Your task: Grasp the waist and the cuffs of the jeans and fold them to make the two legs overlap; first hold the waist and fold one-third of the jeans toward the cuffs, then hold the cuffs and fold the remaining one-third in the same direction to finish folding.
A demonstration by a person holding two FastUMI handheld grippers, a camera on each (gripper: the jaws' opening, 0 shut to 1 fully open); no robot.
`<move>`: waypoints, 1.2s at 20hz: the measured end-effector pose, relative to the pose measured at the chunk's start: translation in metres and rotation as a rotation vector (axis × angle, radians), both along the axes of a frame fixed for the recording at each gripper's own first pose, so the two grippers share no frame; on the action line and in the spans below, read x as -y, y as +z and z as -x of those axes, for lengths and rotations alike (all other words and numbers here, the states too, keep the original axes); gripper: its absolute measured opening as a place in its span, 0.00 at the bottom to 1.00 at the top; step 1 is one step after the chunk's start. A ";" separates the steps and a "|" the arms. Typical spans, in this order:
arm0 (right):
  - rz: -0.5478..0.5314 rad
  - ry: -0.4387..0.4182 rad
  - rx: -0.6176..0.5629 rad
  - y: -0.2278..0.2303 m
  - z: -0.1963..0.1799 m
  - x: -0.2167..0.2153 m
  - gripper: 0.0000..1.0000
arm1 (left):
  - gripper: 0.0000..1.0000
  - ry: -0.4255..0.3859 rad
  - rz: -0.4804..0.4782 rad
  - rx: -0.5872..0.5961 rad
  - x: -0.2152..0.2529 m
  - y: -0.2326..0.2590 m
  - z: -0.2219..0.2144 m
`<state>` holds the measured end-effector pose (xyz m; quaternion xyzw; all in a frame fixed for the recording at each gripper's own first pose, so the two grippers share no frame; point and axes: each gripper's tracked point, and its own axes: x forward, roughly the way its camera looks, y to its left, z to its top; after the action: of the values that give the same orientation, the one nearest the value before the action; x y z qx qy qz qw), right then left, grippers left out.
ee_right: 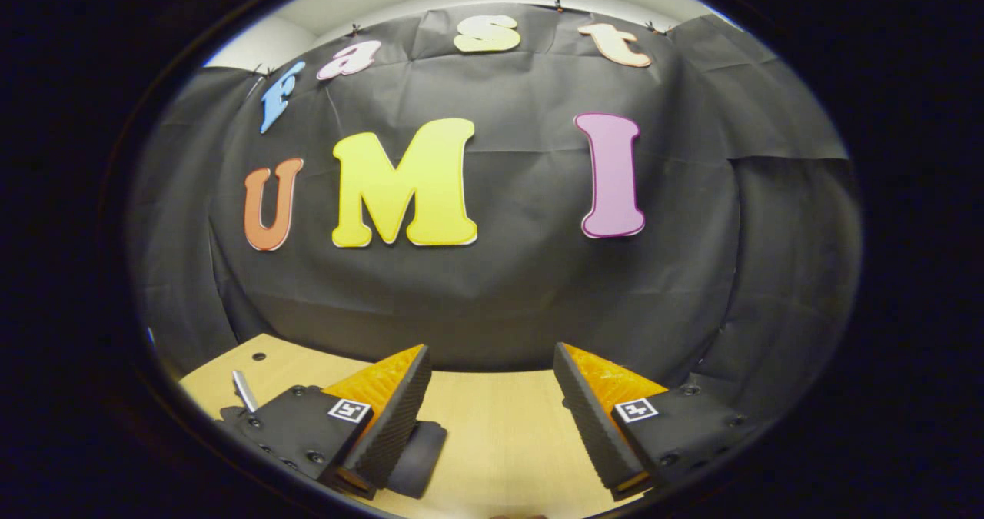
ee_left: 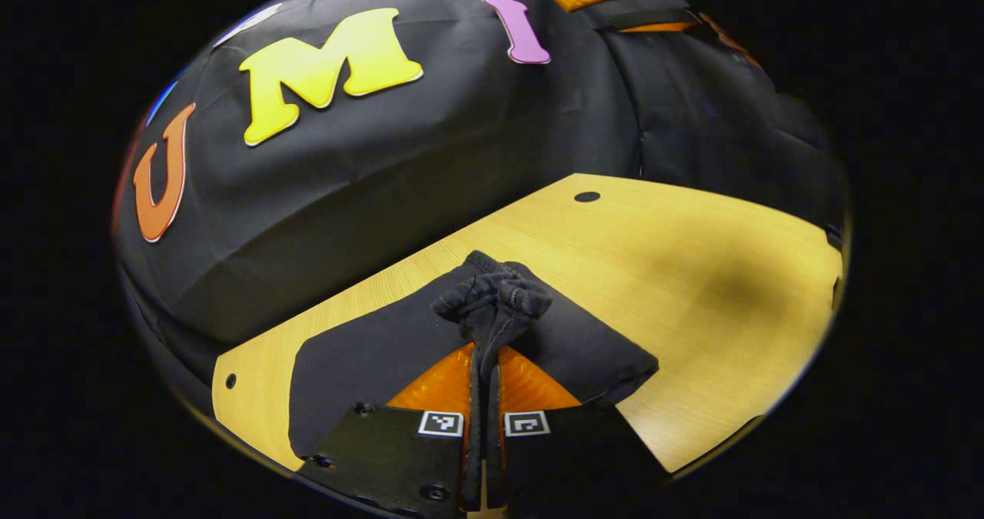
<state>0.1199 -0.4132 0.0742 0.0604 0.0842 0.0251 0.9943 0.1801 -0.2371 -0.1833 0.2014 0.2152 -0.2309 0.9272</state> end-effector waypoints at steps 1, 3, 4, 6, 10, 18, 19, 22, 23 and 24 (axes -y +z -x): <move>-0.004 0.000 -0.002 0.001 0.000 0.000 0.99 | 0.06 -0.007 -0.025 0.014 -0.003 0.000 0.000; -0.006 -0.002 -0.004 0.000 0.000 0.001 0.99 | 0.07 -0.046 -0.060 0.040 0.003 -0.003 0.003; -0.004 -0.002 -0.003 0.000 0.000 0.000 0.99 | 0.12 -0.073 -0.060 0.030 0.011 -0.006 0.008; 0.004 0.002 -0.002 0.002 0.001 -0.002 0.99 | 0.45 -0.106 -0.047 0.021 0.023 -0.008 0.019; 0.015 0.003 0.007 0.008 0.004 -0.006 0.99 | 0.99 -0.141 0.006 0.040 0.045 0.003 0.039; 0.047 0.013 0.024 0.018 0.012 -0.026 0.99 | 0.99 -0.050 0.094 0.090 0.010 0.050 0.046; 0.044 0.014 0.028 0.021 0.013 -0.030 0.99 | 0.99 -0.012 0.121 0.105 -0.005 0.064 0.041; 0.025 0.030 0.035 0.026 0.016 -0.050 0.99 | 0.99 0.122 0.216 0.136 -0.055 0.103 0.028; 0.032 0.035 0.040 0.027 0.017 -0.058 0.99 | 0.99 0.167 0.250 0.150 -0.069 0.118 0.024; 0.039 0.044 0.042 0.027 0.018 -0.067 0.99 | 0.99 0.206 0.286 0.177 -0.083 0.137 0.021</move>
<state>0.1023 -0.3458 0.1012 0.0388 0.0651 0.0467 0.9960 0.1588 -0.1543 -0.0461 0.0640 0.1175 -0.1445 0.9804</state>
